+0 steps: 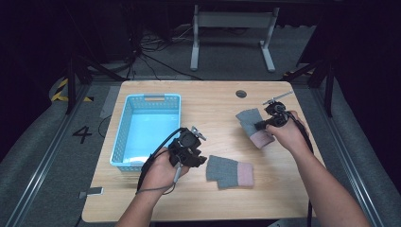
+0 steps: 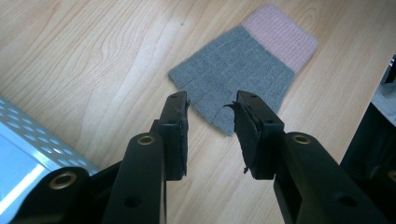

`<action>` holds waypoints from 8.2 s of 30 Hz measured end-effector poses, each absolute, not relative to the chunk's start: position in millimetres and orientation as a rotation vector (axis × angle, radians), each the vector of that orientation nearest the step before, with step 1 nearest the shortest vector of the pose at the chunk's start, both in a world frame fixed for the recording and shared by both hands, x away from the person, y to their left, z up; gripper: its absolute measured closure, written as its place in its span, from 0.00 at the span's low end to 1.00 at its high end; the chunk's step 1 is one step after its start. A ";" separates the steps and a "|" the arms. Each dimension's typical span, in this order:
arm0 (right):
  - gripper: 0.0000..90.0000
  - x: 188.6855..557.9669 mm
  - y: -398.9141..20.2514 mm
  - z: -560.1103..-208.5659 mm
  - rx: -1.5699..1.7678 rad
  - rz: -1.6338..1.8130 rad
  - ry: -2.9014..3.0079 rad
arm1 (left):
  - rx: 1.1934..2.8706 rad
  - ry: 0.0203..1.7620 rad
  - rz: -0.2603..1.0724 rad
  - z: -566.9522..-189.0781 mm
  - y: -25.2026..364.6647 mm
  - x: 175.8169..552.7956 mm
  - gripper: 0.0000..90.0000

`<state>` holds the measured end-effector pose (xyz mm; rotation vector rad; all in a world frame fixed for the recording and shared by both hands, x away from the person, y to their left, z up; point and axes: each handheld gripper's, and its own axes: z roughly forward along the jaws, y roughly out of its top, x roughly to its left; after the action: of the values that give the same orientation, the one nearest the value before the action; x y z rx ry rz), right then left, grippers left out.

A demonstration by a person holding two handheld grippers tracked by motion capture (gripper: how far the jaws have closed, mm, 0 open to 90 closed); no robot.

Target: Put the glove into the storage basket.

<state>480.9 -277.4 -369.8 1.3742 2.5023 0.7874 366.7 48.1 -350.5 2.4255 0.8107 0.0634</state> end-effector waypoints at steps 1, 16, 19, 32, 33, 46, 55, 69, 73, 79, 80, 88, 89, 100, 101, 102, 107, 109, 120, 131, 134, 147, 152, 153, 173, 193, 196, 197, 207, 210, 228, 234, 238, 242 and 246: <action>0.95 478.1 -276.7 -367.1 1.365 0.792 2.507 | 2.426 0.811 0.064 -350.4 48.1 366.7 0.72; 0.95 437.9 -261.5 -347.0 1.184 0.813 2.611 | 2.416 0.811 0.059 -348.4 48.6 365.5 0.71; 0.95 427.3 -256.3 -343.2 1.131 0.823 2.637 | 2.415 0.809 0.060 -347.9 48.6 365.1 0.71; 0.95 396.5 -237.8 -339.3 0.959 0.827 2.742 | 2.415 0.804 0.043 -347.0 48.0 364.2 0.72; 0.95 395.1 -236.5 -340.4 0.934 0.830 2.752 | 2.413 0.808 0.036 -347.1 48.0 364.0 0.72; 0.95 386.4 -214.9 -358.2 0.788 0.814 2.863 | 2.408 0.828 0.010 -347.9 50.7 361.3 0.73; 0.95 384.0 -200.2 -373.6 0.723 0.776 2.928 | 2.399 0.836 -0.044 -348.1 56.7 359.2 0.79; 0.94 381.9 -194.3 -395.3 0.687 0.723 2.982 | 2.413 0.849 -0.125 -357.7 51.9 362.8 0.86; 0.94 381.3 -192.6 -400.3 0.690 0.717 2.981 | 2.420 0.841 -0.107 -357.5 50.9 362.8 0.85; 0.94 380.1 -190.2 -408.3 0.694 0.698 2.984 | 2.431 0.849 -0.071 -358.6 49.4 362.3 0.85; 0.94 379.7 -189.9 -409.1 0.697 0.701 2.983 | 2.437 0.846 -0.070 -358.9 49.3 362.4 0.85; 0.91 376.0 -189.5 -410.0 0.712 0.729 2.965 | 2.488 0.778 -0.056 -370.3 45.9 357.5 0.92; 0.90 375.3 -190.2 -409.5 0.718 0.744 2.961 | 2.495 0.739 -0.033 -370.4 46.2 355.7 0.93; 0.81 363.3 -212.7 -388.8 0.771 0.939 2.834 | 2.353 0.924 -0.080 -370.6 54.8 354.4 0.99; 0.81 362.6 -215.3 -387.8 0.772 0.948 2.823 | 2.356 0.933 -0.055 -370.6 54.3 352.6 0.99; 0.81 361.3 -218.6 -386.3 0.789 0.959 2.812 | 2.345 0.929 -0.033 -370.4 54.0 350.1 0.99; 0.82 358.1 -236.9 -381.9 0.816 0.990 2.775 | 2.339 0.898 -0.020 -370.7 49.6 347.3 0.92; 0.82 357.5 -243.5 -382.5 0.836 0.990 2.768 | 2.335 0.885 -0.007 -371.5 48.0 347.0 0.90; 0.81 357.2 -271.4 -395.5 0.875 0.947 2.751 | 2.375 0.888 -0.071 -388.2 36.0 353.8 0.83; 0.82 357.6 -274.3 -402.9 0.873 0.904 2.785 | 2.474 0.967 -0.091 -414.5 23.9 365.1 0.87; 0.82 356.3 -275.2 -402.7 0.878 0.898 2.789 | 2.516 0.976 -0.079 -421.6 18.6 366.7 0.84; 0.82 350.8 -275.4 -408.7 0.879 0.841 2.855 | 2.554 0.947 -0.078 -430.7 9.9 370.1 0.80; 0.82 349.3 -273.3 -414.0 0.863 0.769 2.895 | 2.548 0.944 -0.079 -429.9 10.2 371.0 0.79; 0.82 349.0 -273.5 -414.3 0.870 0.758 2.893 | 2.546 0.943 -0.080 -430.0 10.5 371.4 0.79; 0.82 347.8 -264.4 -419.8 0.819 0.723 2.899 | 2.575 0.861 -0.053 -432.1 3.8 369.1 0.76; 0.85 346.6 -259.7 -418.5 0.802 0.703 2.871 | 2.593 0.880 0.006 -427.5 1.3 366.2 0.96; 0.89 345.9 -259.5 -416.2 0.800 0.712 2.859 | 2.596 0.871 0.012 -426.1 0.5 365.2 0.97; 0.92 345.7 -259.3 -415.6 0.800 0.711 2.858 | 2.595 0.873 0.009 -425.4 0.1 364.7 0.97; 0.96 343.3 -259.2 -405.4 0.787 0.730 2.847 | 2.565 0.848 -0.002 -414.2 5.4 360.1 0.97; 0.96 343.3 -259.1 -400.6 0.792 0.748 2.840 | 2.563 0.840 0.004 -410.6 6.8 357.4 0.97; 0.97 360.2 -260.2 -393.3 0.813 0.802 2.776 | 2.528 0.834 0.000 -397.7 12.7 341.2 0.97; 0.97 364.0 -260.0 -395.1 0.825 0.800 2.765 | 2.551 0.819 -0.009 -398.7 10.0 340.6 0.97; 0.97 365.2 -261.7 -395.8 0.847 0.799 2.766 | 2.557 0.808 -0.020 -400.8 7.2 340.3 0.97; 0.97 367.6 -263.1 -398.3 0.851 0.800 2.765 | 2.571 0.800 -0.022 -403.2 5.0 340.5 0.97; 0.97 369.2 -262.3 -402.5 0.866 0.791 2.778 | 2.573 0.813 -0.035 -406.4 5.3 342.5 0.97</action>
<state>369.2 -262.3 -402.5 0.8657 2.7776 0.7912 342.5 5.3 -406.4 2.5733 0.8135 -0.0345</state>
